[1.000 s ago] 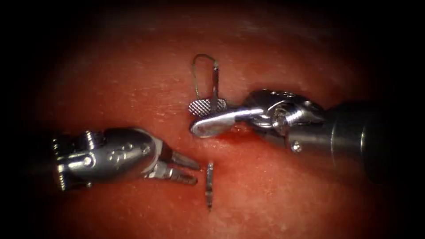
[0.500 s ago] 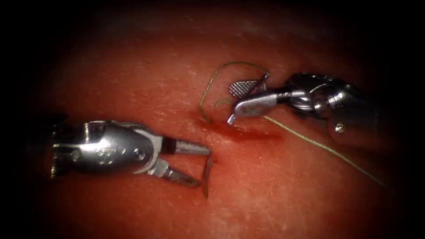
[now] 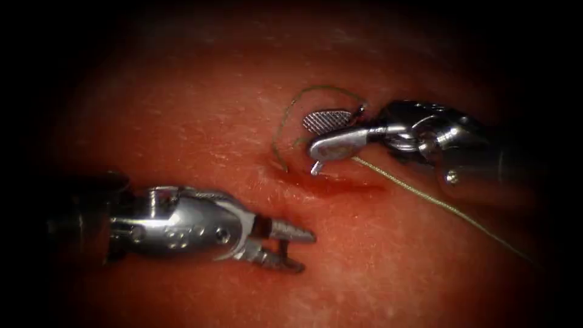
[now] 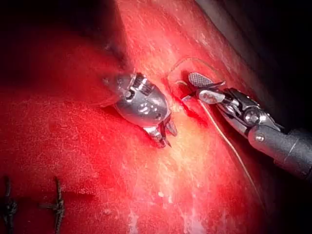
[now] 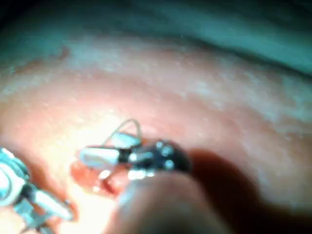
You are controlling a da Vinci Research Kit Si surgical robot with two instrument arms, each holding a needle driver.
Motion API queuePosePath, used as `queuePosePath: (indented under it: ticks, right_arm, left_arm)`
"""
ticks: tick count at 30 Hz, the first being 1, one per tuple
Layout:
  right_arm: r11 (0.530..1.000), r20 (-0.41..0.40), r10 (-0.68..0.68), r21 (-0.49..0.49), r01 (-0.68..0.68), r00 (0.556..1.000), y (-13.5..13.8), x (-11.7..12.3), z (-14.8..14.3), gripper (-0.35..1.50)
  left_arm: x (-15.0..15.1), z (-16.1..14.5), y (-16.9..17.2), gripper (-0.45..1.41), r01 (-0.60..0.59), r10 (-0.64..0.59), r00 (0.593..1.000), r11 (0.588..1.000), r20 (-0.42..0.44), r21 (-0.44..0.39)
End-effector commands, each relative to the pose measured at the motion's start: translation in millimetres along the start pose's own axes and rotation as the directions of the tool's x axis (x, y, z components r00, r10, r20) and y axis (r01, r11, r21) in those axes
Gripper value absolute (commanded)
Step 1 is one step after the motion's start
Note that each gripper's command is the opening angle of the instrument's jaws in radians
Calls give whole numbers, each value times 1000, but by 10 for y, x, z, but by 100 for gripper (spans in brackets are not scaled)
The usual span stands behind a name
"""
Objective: Wound Closure
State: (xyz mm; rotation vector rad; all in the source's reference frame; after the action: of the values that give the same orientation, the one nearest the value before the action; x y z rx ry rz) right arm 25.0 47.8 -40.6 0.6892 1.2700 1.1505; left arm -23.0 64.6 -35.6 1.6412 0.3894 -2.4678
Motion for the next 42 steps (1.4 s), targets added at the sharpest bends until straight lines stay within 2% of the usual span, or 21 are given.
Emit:
queuePosePath:
  ticks: [1, 11, 13, 15, 18, 20, 21, 28, 30, 31, 32, 33, 34, 35, 36, 37, 38, 39, 40, 41, 42]
  right_arm:
    - [1000, 0, -9, 4, 9, 1000, 2, -4, 11, 130]
    - [999, 29, -52, 1, 52, 998, 0, -6, 14, 130]
    - [996, 52, -89, 3, 89, 995, 1, -8, 11, 130]
    - [984, 116, -174, -20, 177, 978, 6, -8, 4, 130]
    - [975, 143, -215, -26, 220, 966, 9, -7, 1, 132]
    - [972, 165, -226, -33, 235, 960, 12, -6, -1, 137]
    - [962, 187, -254, -56, 268, 949, 16, -4, -4, 145]
    - [960, 201, -245, -87, 267, 948, 17, 8, -20, 147]
    - [963, 179, -238, -88, 257, 955, 13, 17, -24, 147]
    - [965, 149, -235, -83, 249, 960, 11, 22, -26, 147]
    - [966, 137, -231, -88, 244, 963, 8, 25, -26, 147]
    - [966, 135, -229, -94, 242, 964, 7, 27, -26, 147]
    - [966, 135, -229, -94, 242, 964, 7, 27, -26, 147]
    - [966, 133, -226, -98, 240, 965, 6, 28, -27, 147]
    - [966, 131, -225, -103, 239, 966, 5, 28, -27, 147]
    - [966, 131, -225, -103, 239, 966, 5, 28, -27, 147]
    - [964, 127, -226, -113, 241, 966, 2, 28, -27, 147]
    - [964, 126, -225, -115, 240, 966, 2, 28, -27, 147]
    - [964, 126, -224, -116, 239, 966, 1, 28, -27, 147]
    - [964, 126, -224, -116, 239, 966, 1, 28, -27, 147]
    - [964, 126, -224, -116, 238, 966, 0, 29, -27, 147]
  left_arm:
    - [-3, 4, -3, -35, 21, -21, 1000, 1000, 3, 9]
    - [-1, 8, -2, -35, 131, -134, 990, 990, 50, 56]
    - [5, 8, -2, -35, 165, -168, 985, 985, 46, 59]
    - [19, 2, -5, -35, 180, -183, 982, 981, 35, 76]
    - [25, -2, -5, -35, 185, -187, 982, 980, 27, 81]
    - [30, -5, -5, -35, 188, -191, 981, 979, 25, 82]
    - [35, -8, -3, -35, 191, -193, 981, 978, 17, 82]
    - [53, -13, 0, -35, 208, -207, 978, 974, -15, 90]
    - [61, -16, -1, -35, 242, -240, 970, 967, -36, 82]
    - [68, -18, -2, -35, 280, -277, 959, 957, -55, 73]
    - [81, -25, -5, -35, 402, -396, 911, 915, -116, 26]
    - [88, -28, -7, -35, 478, -476, 868, 878, -140, -28]
    - [88, -28, -7, -35, 478, -476, 868, 878, -140, -28]
    - [94, -31, -6, -35, 569, -582, 797, 813, -159, -124]
    - [96, -32, -5, -35, 603, -622, 767, 782, -155, -157]
    - [96, -32, -5, -35, 603, -622, 767, 782, -155, -157]
    - [101, -34, -2, -35, 680, -715, 682, 697, -151, -228]
    - [102, -36, 0, -35, 710, -760, 632, 647, -153, -279]
    - [103, -36, 1, -35, 729, -786, 599, 614, -151, -303]
    - [103, -36, 1, -35, 729, -786, 599, 614, -151, -303]
    - [103, -37, 1, -35, 743, -808, 570, 584, -149, -328]
